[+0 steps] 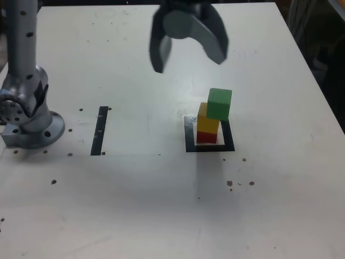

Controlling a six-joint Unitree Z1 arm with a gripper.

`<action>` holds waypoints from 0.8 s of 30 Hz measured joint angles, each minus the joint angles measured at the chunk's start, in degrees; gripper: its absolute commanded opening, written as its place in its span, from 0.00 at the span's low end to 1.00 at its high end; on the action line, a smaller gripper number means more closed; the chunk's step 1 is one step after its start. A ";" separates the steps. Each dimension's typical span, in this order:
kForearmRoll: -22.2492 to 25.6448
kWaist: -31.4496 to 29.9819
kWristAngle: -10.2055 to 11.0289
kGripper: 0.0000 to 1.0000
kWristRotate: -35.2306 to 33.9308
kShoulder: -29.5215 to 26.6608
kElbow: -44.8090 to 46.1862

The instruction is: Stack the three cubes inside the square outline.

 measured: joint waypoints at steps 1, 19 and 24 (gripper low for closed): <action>0.00 0.10 0.01 0.99 0.00 -1.59 2.09; -6.82 1.70 1.74 0.99 -0.88 -10.56 26.77; -10.91 3.43 1.90 0.99 -0.88 -11.48 32.40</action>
